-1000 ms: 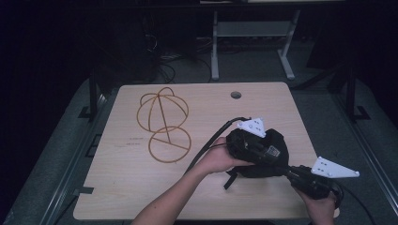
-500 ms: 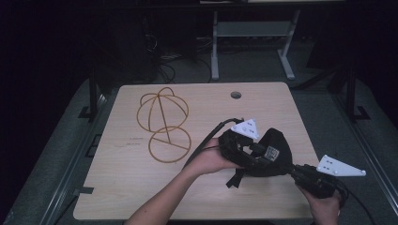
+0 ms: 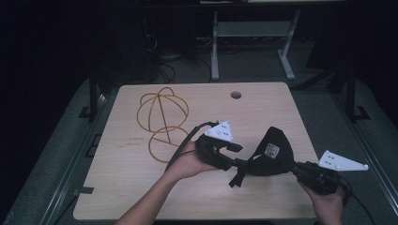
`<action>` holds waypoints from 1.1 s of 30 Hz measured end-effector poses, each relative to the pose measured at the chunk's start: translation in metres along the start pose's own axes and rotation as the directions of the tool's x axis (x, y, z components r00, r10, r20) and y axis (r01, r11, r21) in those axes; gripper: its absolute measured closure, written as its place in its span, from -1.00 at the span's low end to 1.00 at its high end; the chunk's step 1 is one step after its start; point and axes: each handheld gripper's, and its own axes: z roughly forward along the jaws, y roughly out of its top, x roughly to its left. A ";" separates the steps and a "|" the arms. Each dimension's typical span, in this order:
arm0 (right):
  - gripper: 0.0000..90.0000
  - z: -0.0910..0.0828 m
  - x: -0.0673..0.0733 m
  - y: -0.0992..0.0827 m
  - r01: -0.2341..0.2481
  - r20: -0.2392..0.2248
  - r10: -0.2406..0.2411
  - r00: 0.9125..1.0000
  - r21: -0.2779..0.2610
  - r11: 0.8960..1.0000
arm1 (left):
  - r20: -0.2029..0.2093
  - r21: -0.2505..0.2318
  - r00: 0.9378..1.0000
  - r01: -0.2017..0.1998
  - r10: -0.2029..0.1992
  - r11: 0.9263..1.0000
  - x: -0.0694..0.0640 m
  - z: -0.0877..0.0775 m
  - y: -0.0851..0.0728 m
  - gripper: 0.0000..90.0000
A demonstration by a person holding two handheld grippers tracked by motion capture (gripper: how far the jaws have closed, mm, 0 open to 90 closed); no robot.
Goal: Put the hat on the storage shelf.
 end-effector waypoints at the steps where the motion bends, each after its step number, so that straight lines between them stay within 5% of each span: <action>1: 0.91 0.001 0.000 0.001 0.000 -0.001 0.000 1.000 0.002 1.000 | -0.011 0.003 1.000 0.010 -0.010 1.000 0.000 -0.002 -0.005 0.11; 25: 0.91 0.016 -0.010 0.050 0.019 -0.038 -0.016 0.999 0.079 0.997 | -0.119 0.028 0.991 0.072 -0.068 0.997 0.003 -0.034 -0.078 0.06; 33: 0.91 0.022 -0.009 0.063 0.026 -0.049 -0.021 0.999 0.091 0.995 | -0.136 0.051 0.989 0.058 -0.051 0.997 -0.002 -0.035 -0.092 0.03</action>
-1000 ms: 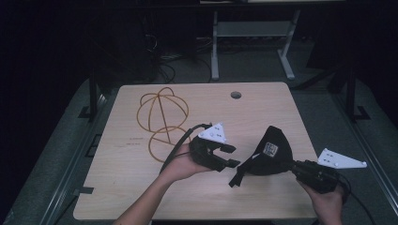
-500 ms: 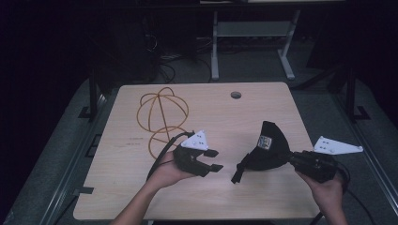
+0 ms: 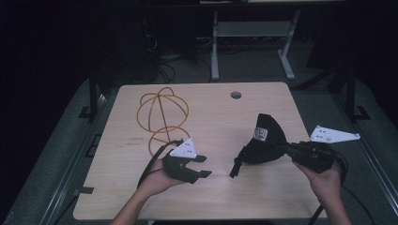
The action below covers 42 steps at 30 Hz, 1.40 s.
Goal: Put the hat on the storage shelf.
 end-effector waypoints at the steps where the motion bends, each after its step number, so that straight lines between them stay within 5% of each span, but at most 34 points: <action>1: 0.91 0.000 0.000 0.001 0.002 -0.001 -0.002 1.000 -0.001 1.000 | 0.003 0.000 1.000 -0.001 0.001 1.000 0.000 0.000 -0.002 0.03; 12: 0.91 0.005 0.003 0.026 0.013 -0.014 -0.013 1.000 0.002 1.000 | -0.008 0.030 1.000 -0.009 0.009 0.999 -0.005 0.006 -0.021 -0.04; 42: 0.91 0.038 0.017 0.096 0.061 -0.107 -0.062 0.992 -0.007 0.998 | -0.016 0.016 1.000 -0.012 0.013 1.000 -0.004 0.004 -0.028 -0.07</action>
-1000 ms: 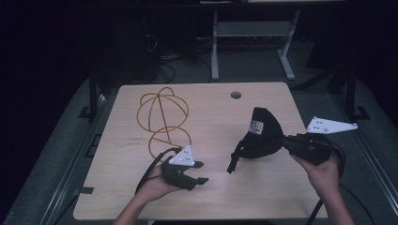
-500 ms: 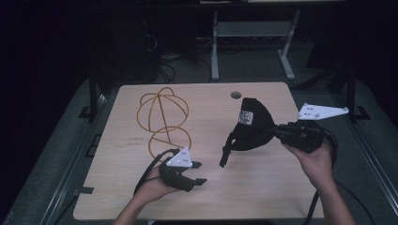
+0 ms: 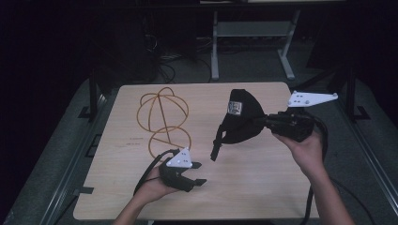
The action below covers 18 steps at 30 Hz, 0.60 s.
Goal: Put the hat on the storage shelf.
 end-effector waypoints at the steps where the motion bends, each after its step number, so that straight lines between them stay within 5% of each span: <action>1: 0.91 0.001 0.001 0.003 0.003 -0.002 -0.003 1.000 0.000 1.000 | -0.001 0.004 1.000 -0.006 0.006 1.000 0.001 -0.001 0.000 -0.07; 18: 0.91 0.036 0.018 0.054 0.064 -0.067 -0.064 0.996 -0.003 0.998 | 0.012 0.006 1.000 -0.002 0.002 1.000 -0.001 0.002 -0.001 -0.07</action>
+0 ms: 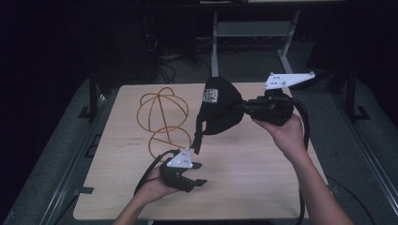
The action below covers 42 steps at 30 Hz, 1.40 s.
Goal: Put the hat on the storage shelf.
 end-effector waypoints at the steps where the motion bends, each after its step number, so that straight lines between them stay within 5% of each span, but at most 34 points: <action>1: 0.91 0.000 0.000 0.000 0.000 0.000 0.000 1.000 0.000 1.000 | 0.000 0.000 1.000 0.000 0.000 1.000 0.000 0.000 0.000 -0.07; 13: 0.91 0.038 0.008 0.038 0.038 -0.055 -0.036 0.998 0.035 0.999 | 0.002 -0.014 1.000 0.025 -0.025 1.000 0.000 0.000 -0.001 -0.07; 14: 0.91 0.041 0.009 0.041 0.038 -0.058 -0.036 0.998 0.038 0.999 | 0.002 -0.012 1.000 -0.009 0.009 1.000 0.002 0.000 -0.001 -0.07; 20: 0.91 0.058 0.011 0.057 0.053 -0.076 -0.048 0.996 0.056 0.997 | -0.002 -0.009 1.000 -0.018 0.018 1.000 0.003 -0.001 0.000 -0.07; 24: 0.91 0.073 0.016 0.070 0.070 -0.092 -0.065 0.994 0.062 0.996 | 0.000 -0.024 1.000 0.006 -0.006 1.000 0.002 0.000 -0.001 -0.06; 42: 0.91 0.102 0.020 0.096 0.081 -0.092 -0.075 0.993 0.058 0.995 | 0.014 -0.005 1.000 -0.004 0.004 1.000 0.001 0.005 -0.001 -0.05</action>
